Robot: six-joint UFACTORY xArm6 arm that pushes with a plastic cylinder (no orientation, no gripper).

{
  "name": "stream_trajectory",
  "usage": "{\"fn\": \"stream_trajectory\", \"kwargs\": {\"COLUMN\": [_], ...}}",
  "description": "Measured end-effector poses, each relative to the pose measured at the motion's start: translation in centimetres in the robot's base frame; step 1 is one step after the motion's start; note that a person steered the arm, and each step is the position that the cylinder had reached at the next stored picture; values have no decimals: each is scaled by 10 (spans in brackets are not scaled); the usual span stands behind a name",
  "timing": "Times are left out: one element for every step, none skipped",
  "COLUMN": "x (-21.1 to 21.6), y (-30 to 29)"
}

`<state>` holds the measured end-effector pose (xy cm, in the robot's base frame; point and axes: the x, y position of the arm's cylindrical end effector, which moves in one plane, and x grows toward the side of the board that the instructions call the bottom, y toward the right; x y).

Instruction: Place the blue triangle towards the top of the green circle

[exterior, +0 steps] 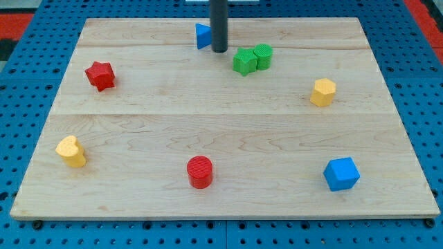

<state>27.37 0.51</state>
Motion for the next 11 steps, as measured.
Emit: {"fn": "stream_trajectory", "kwargs": {"x": [-27, -61, -21, 21, -2, -43, -52, -50, -49, -81, -81], "y": [23, -1, -18, -21, -39, -44, -138, -212, -204, -301, -301]}}
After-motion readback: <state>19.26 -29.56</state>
